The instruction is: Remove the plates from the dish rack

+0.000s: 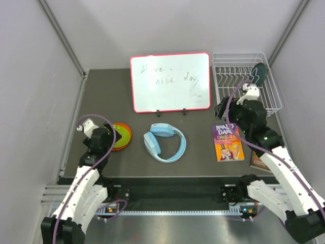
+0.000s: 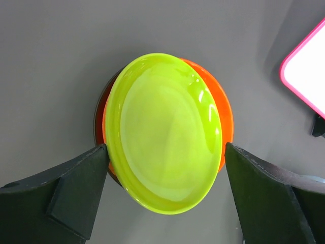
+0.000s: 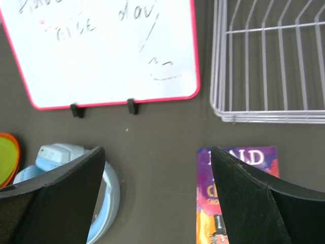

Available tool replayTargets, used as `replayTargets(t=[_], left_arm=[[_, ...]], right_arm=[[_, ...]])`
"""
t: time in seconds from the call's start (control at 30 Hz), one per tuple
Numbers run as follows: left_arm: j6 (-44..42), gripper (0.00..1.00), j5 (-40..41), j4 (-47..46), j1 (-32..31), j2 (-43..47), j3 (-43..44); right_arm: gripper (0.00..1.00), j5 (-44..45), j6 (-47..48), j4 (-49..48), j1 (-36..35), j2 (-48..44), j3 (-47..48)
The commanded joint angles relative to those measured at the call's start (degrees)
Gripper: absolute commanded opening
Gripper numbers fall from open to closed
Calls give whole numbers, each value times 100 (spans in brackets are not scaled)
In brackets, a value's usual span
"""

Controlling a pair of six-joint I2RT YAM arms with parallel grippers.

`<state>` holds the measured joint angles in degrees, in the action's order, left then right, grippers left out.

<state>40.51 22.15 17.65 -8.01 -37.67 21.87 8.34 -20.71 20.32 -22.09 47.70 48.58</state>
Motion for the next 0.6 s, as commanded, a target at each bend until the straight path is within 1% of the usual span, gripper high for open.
replayTargets(t=[0.0,0.2,0.3,0.43,0.57], left_arm=[[79,99,0,291,10,-161,432],[281,99,-97,625,10,-372,555],[352,99,-167,810,10,-338,556],[431,99,-132,845,10,-250,494],[598,99,-97,1126,10,-197,547]], right_arm=[[85,107,348,-1,510,169,486],[85,-473,401,-89,1293,345,574],[86,-684,418,-124,1557,389,565],[86,-807,462,-160,1786,441,556],[86,-1009,506,-186,1971,512,565]])
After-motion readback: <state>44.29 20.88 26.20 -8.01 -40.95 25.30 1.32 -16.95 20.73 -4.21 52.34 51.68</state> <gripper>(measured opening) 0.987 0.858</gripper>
